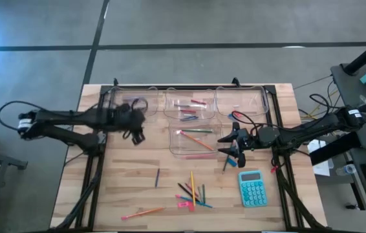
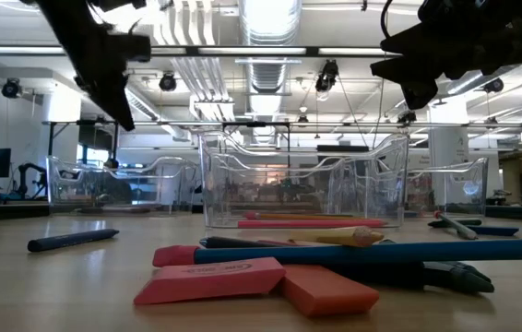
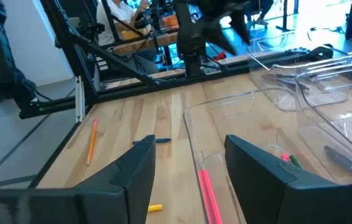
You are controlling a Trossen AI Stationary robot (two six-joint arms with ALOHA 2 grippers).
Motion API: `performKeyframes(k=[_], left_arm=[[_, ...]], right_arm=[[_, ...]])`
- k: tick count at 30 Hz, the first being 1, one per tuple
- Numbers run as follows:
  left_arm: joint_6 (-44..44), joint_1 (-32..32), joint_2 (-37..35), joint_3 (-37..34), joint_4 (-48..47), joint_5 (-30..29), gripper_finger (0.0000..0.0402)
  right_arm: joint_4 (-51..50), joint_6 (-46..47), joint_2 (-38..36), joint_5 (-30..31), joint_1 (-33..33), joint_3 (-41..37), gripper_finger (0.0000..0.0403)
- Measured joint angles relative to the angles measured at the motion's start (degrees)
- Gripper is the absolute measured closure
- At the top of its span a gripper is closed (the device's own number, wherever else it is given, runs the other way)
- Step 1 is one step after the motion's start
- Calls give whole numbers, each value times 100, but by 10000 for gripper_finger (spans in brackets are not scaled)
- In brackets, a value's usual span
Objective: Sort crayons/erasers/pens/pencils in bins
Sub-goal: Put the orange pencil into the bottom transparent bin
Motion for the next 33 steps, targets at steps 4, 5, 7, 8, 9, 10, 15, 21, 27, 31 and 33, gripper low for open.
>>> performKeyframes(k=[4,5,7,8,9,10,15,21,27,31,33], left_arm=[[-1137,-1276,72,0,91,-119,219],[-1409,-1577,131,0,144,-119,219],[-1932,-2129,271,-2,278,-117,219],[-2155,-2379,350,-2,374,-117,219],[-2342,-2600,433,-2,505,-122,219],[-2510,-2818,527,0,630,-121,219],[-3196,-3593,1184,259,812,-115,219],[-3398,-4009,2005,974,819,-28,219],[-3458,-4136,2657,1558,878,444,219],[-3831,-4215,2924,1634,1166,744,219],[-3860,-4254,3030,1635,1270,1008,219]], right_arm=[[-3,0,0,-2,0,33,220],[2,-2,0,-2,0,44,220],[-9,33,0,-5,0,57,220],[-7,74,0,-11,0,59,220],[-15,125,0,-17,0,59,220],[-14,202,0,-19,0,59,220],[-8,403,8,-153,0,59,220],[-4,579,9,-103,0,59,220],[-2,586,9,-103,0,59,220],[-2,586,9,-103,0,66,220],[0,586,11,-103,0,66,220]])
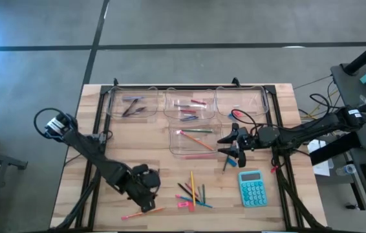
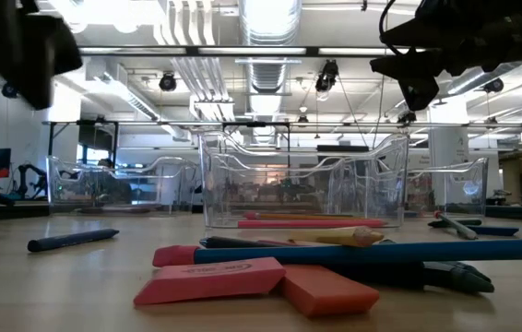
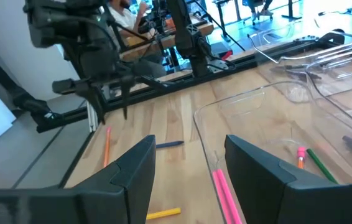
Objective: Sort crayons/erasers/pens/pencils in bins
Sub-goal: Put the orange pencil into the bottom transparent bin
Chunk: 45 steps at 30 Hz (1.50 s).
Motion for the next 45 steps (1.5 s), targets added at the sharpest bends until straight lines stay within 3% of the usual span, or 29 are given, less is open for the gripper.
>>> performKeyframes(k=[4,12,19,24,28,38,45], left_arm=[[-313,-123,155,-50,-47,411,219],[-1009,-425,364,-74,-38,540,219],[-1035,-659,859,281,-76,680,224],[-905,-770,1386,880,-716,1349,248],[-916,-1069,1455,962,-1137,1653,264],[-2319,-1949,1322,792,-887,1551,265],[-2877,-2173,1328,477,-746,1407,226]], right_arm=[[-1,-1,0,-4,0,0,220],[0,-2,0,-7,0,0,220],[3,-39,0,-7,0,0,220],[2,-42,0,-4,0,2,220],[0,-17,0,-10,0,2,220],[3,-31,0,-23,0,2,220],[39,2,0,-22,0,2,220]])
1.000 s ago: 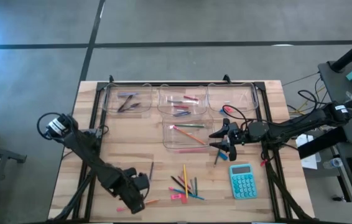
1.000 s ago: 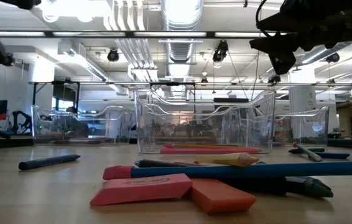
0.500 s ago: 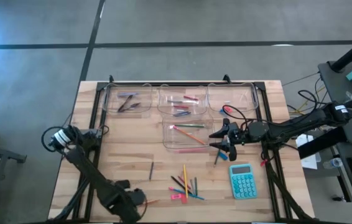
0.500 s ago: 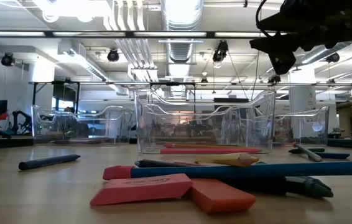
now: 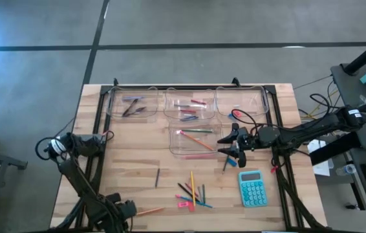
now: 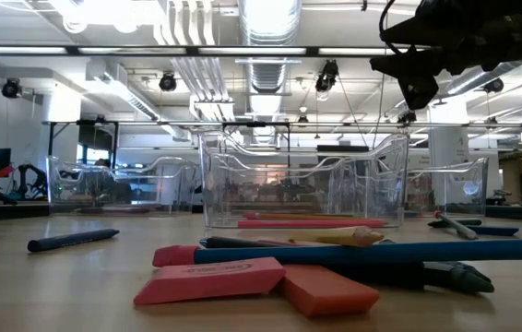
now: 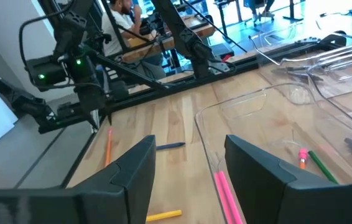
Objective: Sort crayons/erasers/pens/pencils in bins
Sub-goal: Put the orange pencil into the bottom transparent bin
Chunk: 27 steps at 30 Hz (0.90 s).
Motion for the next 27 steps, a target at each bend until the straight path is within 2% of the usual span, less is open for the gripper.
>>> performKeyframes(k=[7,15,22,27], left_arm=[[-95,2,0,-322,215,-10,190],[-104,2,50,-442,280,-8,188],[-92,7,448,-429,265,133,213],[-69,9,553,-420,215,132,257]], right_arm=[[0,15,0,0,0,0,220],[0,11,0,0,0,0,220],[2,13,0,0,0,0,220],[1,11,0,2,0,0,220]])
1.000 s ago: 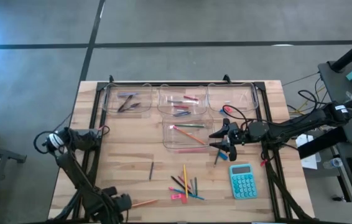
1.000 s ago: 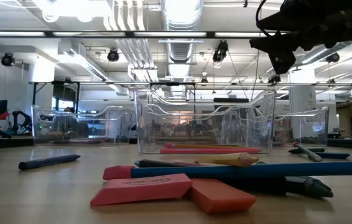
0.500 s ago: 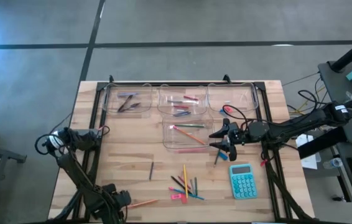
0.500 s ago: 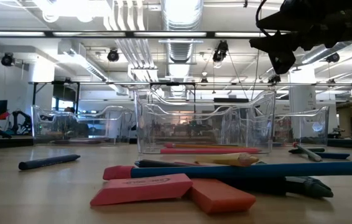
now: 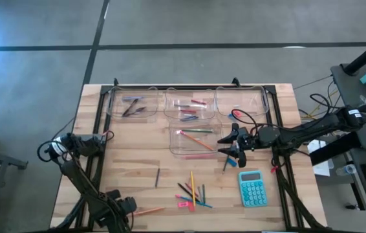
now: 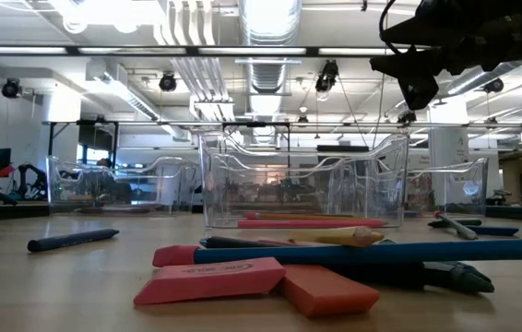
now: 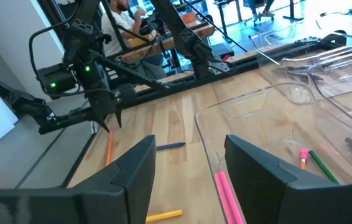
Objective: Sort crayons/erasers/pens/pencils in bins
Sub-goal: Put the orange pencil into the bottom transparent bin
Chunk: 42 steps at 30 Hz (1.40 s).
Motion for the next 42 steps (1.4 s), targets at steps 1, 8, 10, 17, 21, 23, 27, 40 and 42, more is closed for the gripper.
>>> performKeyframes(k=[1,8,10,17,21,23,27,40,42], left_arm=[[3,0,-1,-2,-13,1,270],[-10,21,-220,24,-126,19,366],[-29,46,-370,26,-133,-21,387],[-41,164,-793,65,-338,-684,389],[126,293,-1034,115,-515,-1086,389],[315,412,-1183,157,-550,-1473,389],[809,720,-1492,162,-840,-2290,389],[4577,3182,-2103,173,-823,-3131,389],[5122,3607,-2103,201,-729,-2981,389]], right_arm=[[-1,2,0,0,0,0,220],[1,8,0,13,1,0,220],[2,51,0,13,0,0,220],[58,48,-9,11,0,0,220],[91,43,-9,4,0,0,220],[91,27,-9,0,2,0,220],[147,-6,-9,1,1,0,220],[129,-3,-9,-29,2,35,220],[80,-4,-9,-37,2,35,220]])
